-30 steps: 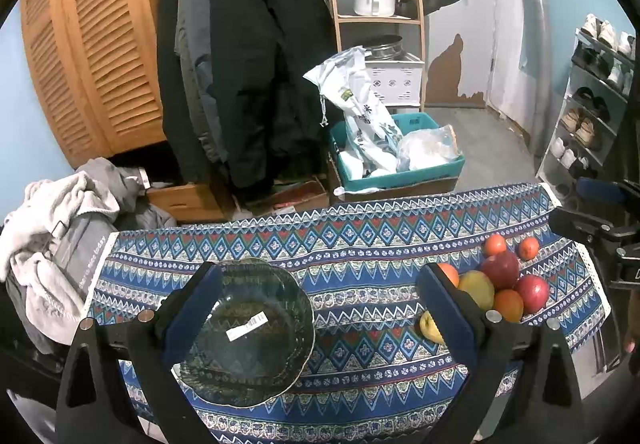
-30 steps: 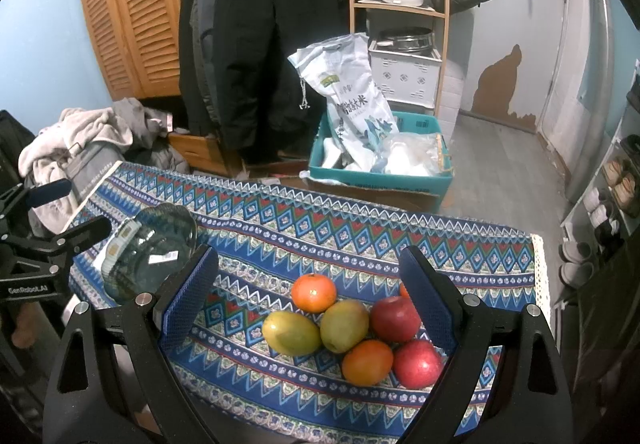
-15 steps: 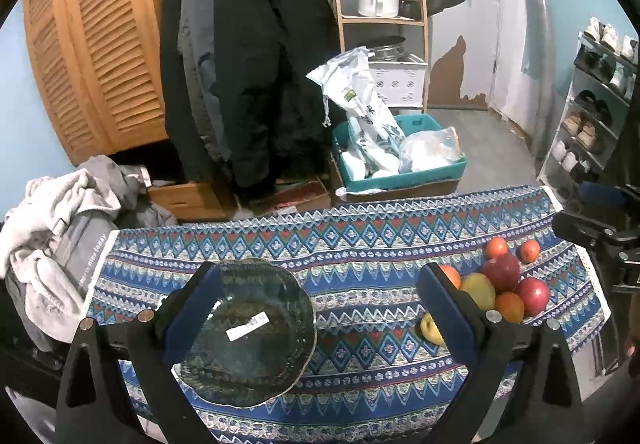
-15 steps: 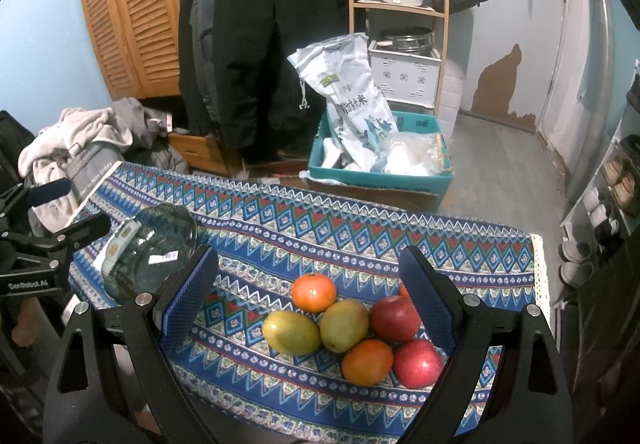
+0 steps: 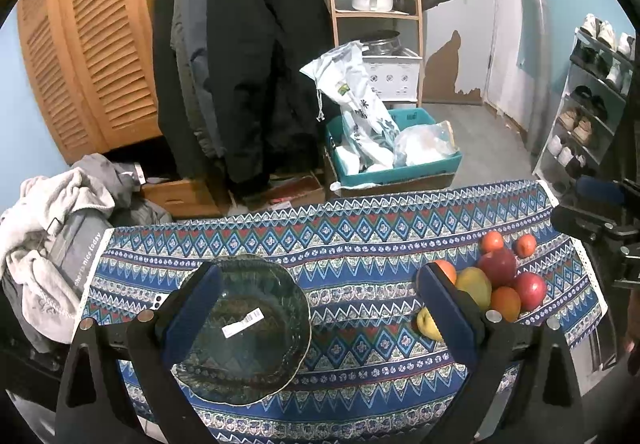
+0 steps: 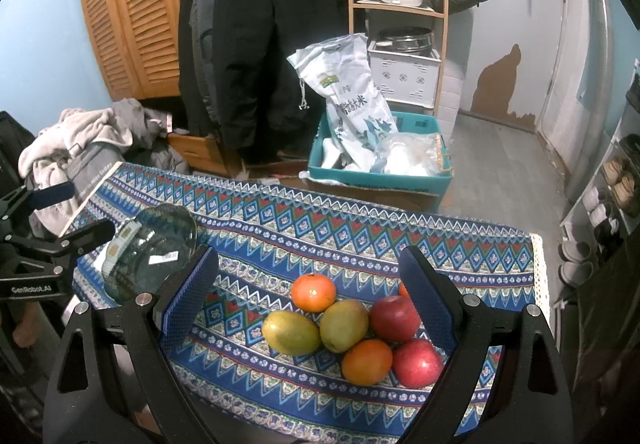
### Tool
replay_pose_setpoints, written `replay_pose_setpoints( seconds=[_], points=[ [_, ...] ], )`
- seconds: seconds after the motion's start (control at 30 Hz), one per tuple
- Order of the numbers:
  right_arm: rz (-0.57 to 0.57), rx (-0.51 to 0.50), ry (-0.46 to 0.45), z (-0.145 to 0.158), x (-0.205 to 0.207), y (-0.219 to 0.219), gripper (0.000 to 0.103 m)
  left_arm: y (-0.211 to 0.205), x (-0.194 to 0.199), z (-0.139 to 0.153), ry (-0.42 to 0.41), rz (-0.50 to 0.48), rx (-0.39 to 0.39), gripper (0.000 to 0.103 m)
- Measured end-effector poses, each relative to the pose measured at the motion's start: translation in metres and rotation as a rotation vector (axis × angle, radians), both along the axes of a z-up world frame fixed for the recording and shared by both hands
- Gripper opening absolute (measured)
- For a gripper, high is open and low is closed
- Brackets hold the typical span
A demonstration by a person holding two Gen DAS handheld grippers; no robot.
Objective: Organize fruits
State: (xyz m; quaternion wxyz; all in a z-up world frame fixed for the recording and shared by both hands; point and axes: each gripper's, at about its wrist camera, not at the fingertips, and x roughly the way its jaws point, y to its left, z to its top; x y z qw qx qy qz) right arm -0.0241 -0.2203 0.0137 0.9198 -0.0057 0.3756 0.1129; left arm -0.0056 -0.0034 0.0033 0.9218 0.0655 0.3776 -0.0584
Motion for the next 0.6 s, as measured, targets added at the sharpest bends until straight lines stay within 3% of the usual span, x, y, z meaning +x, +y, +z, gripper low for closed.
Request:
replay_pose_setpoints(
  seconds=[0.6],
  points=[
    [-0.008,-0.014,0.004,-0.0019,-0.0011,-0.0060,0.090,-0.0036,0.0009,-0.0057,0.030,-0.001,0.004,0.100]
  ],
)
